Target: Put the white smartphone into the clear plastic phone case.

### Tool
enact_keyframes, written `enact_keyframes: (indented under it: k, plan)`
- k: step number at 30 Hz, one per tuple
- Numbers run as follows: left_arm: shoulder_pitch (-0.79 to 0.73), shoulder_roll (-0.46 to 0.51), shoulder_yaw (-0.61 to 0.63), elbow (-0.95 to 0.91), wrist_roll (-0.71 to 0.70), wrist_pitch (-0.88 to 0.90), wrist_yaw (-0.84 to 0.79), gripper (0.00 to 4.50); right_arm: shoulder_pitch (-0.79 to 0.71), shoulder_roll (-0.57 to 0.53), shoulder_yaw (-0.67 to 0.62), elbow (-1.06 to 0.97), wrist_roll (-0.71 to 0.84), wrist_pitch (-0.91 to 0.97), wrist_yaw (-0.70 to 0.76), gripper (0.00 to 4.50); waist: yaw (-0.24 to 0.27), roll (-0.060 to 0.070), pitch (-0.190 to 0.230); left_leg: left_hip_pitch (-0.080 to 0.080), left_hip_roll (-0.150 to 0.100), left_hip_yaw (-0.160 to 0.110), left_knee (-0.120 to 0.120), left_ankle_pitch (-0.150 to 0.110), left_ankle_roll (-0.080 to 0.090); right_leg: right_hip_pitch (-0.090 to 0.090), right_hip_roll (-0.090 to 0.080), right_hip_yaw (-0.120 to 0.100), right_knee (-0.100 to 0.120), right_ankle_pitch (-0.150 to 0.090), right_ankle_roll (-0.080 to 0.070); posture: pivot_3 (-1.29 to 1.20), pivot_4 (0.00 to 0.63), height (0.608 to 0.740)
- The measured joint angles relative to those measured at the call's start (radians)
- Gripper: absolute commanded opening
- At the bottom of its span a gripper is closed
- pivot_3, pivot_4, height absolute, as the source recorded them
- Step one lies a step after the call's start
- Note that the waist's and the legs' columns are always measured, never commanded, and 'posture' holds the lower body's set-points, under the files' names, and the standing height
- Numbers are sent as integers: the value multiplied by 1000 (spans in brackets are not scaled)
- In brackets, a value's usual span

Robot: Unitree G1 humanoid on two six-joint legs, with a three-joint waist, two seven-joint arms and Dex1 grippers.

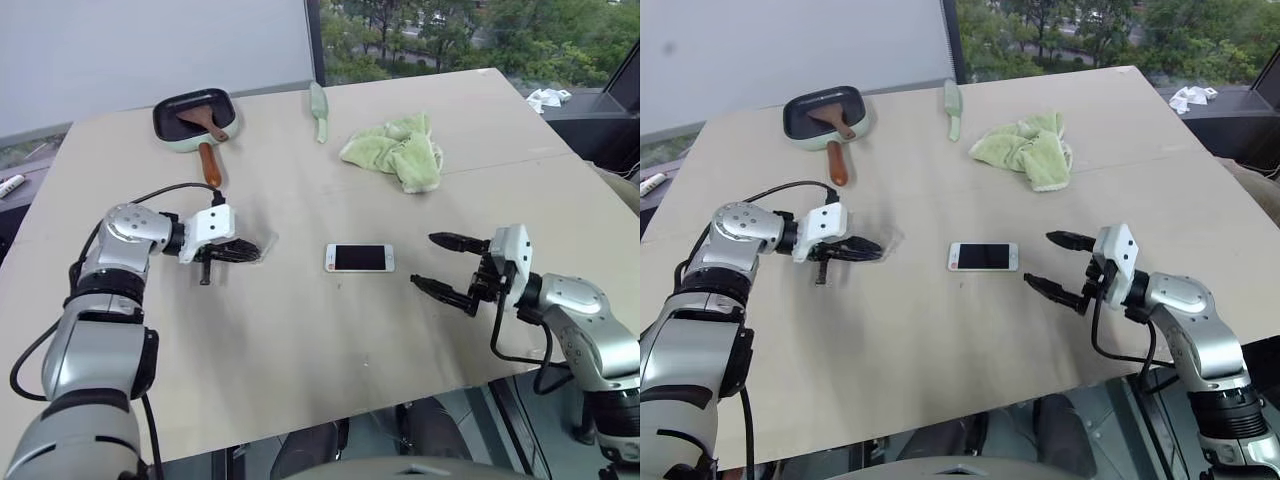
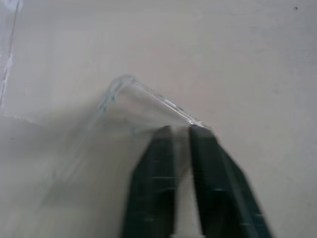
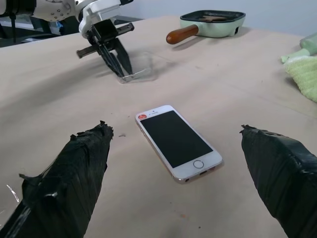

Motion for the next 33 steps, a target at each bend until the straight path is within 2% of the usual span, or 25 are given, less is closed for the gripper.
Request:
enact_keyframes:
  k: [1,4,5,6,10,13,17,18,19,21,29,33]
  plan:
    - [0,0,1,-1,0,0,0,2400,0,0,0,0,-1,-1,0,4500,0,0,0,0,0,0,0,0,0,0,0,0,0,0,0,0,150,740]
    - [4,-11,14,-10,-13,11,-5,3662,3,2,0,-1,-2,-5,-5,4500,0,0,0,0,0,0,0,0,0,0,0,0,0,0,0,0,150,740]
    - [5,-19,16,-14,-22,21,-15,4253,6,2,-1,-1,-2,-6,-8,4500,0,0,0,0,0,0,0,0,0,0,0,0,0,0,0,0,150,740]
    - [8,-29,22,-24,-32,32,-23,4456,10,2,-1,-1,-2,-6,-11,4500,1,0,0,0,0,0,0,0,0,0,0,-1,0,0,0,0,150,740]
    - [32,-42,27,-67,-54,62,-45,4456,20,2,-2,-3,-2,-7,-17,4500,0,0,0,0,0,0,0,0,0,0,0,0,0,0,0,0,150,740]
    - [53,-33,23,-102,-56,76,-65,3500,20,2,-2,-3,-2,-8,-18,4500,-4,0,0,0,0,1,0,0,0,0,0,1,0,0,0,0,150,740]
    - [85,-34,21,-145,-70,100,-91,1573,20,2,-2,-3,-2,-8,-18,4500,-3,1,-1,1,0,1,0,0,0,0,0,1,1,0,0,0,150,740]
    - [96,-34,21,-160,-78,112,-97,1406,20,2,-2,-3,-2,-8,-18,4500,-2,1,-1,1,0,1,0,0,0,0,0,1,1,0,0,0,150,740]
    - [105,-35,22,-173,-81,119,-99,765,20,2,-2,-3,-2,-8,-18,4500,-2,1,-1,1,0,1,0,0,0,0,0,1,1,0,0,0,150,740]
    - [127,-40,23,-204,-94,142,-102,81,20,2,-2,-3,-2,-8,-18,4500,-1,2,-2,2,0,1,0,0,0,1,0,1,1,0,0,0,150,740]
    - [222,-47,51,-354,-163,283,-101,81,20,1,-3,-4,-2,-8,-19,4500,-6,1,-2,1,1,1,0,0,0,0,-1,2,0,0,0,0,150,740]
    - [334,-60,68,-514,-238,439,-82,81,22,1,-3,-7,-3,-8,-21,4500,-6,2,-2,1,1,2,0,0,0,0,-1,3,0,0,0,0,150,740]
